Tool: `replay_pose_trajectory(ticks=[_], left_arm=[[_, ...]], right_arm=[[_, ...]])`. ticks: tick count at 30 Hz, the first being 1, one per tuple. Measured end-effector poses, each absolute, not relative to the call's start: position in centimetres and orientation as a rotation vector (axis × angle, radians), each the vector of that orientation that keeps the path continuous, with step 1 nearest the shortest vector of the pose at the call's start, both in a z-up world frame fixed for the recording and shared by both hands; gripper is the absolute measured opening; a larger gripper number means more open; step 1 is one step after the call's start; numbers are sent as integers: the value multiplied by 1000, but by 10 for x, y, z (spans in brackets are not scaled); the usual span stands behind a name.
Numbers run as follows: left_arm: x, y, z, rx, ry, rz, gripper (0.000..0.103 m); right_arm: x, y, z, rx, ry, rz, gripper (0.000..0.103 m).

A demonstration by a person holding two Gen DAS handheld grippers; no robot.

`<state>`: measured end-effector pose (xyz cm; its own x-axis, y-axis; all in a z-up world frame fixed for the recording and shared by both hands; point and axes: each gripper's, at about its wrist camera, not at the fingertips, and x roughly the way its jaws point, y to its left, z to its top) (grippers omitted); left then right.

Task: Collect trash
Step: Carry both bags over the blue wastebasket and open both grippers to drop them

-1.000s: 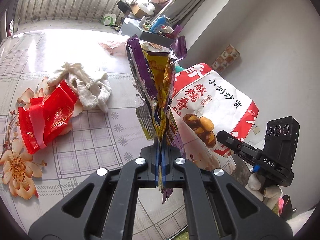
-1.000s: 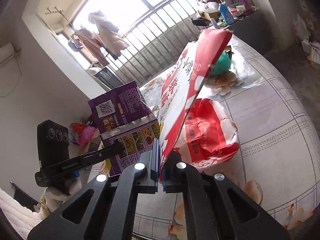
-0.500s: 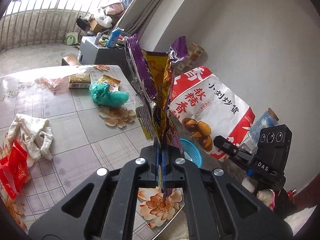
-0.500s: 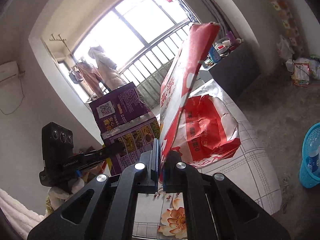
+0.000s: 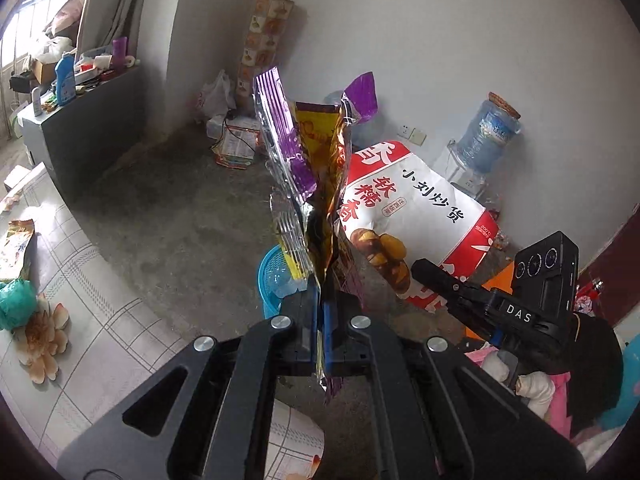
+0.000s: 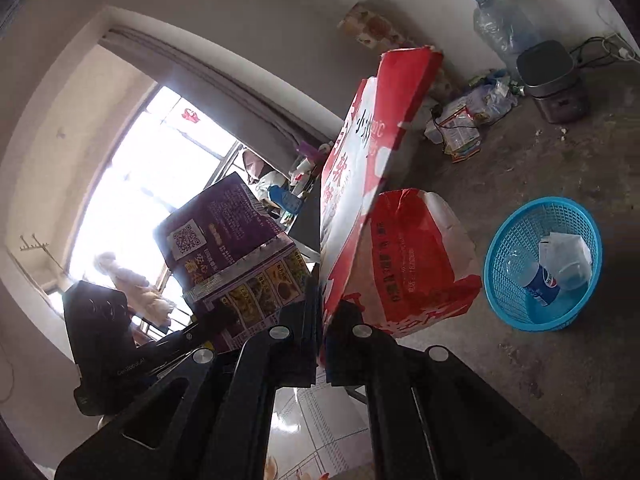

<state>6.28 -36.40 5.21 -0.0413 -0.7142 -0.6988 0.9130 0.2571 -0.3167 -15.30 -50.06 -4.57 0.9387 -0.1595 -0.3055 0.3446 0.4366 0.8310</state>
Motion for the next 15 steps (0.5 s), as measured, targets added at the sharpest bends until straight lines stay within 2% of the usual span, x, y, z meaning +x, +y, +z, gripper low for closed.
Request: replay_pose_trajectory(ticks=[10, 11, 12, 13, 14, 15], left_arm=[[62, -536, -88, 585, 1109, -1305, 1], [65, -549, -104, 606, 1119, -1288, 8], [68, -562, -122, 631, 1144, -1279, 29], [73, -574, -144, 658, 1168, -1252, 40], [78, -582, -163, 672, 1186, -1221, 54], [83, -589, -182, 676, 1213, -1198, 56]], right_arm=[[-157, -606, -195, 1398, 226, -540, 4], [-152, -616, -212, 1428, 235, -554, 6], [-147, -626, -230, 1468, 243, -582, 6], [-143, -637, -248, 1495, 261, -603, 9], [-136, -645, -267, 1507, 301, -612, 22], [-138, -647, -292, 1517, 367, -658, 30]])
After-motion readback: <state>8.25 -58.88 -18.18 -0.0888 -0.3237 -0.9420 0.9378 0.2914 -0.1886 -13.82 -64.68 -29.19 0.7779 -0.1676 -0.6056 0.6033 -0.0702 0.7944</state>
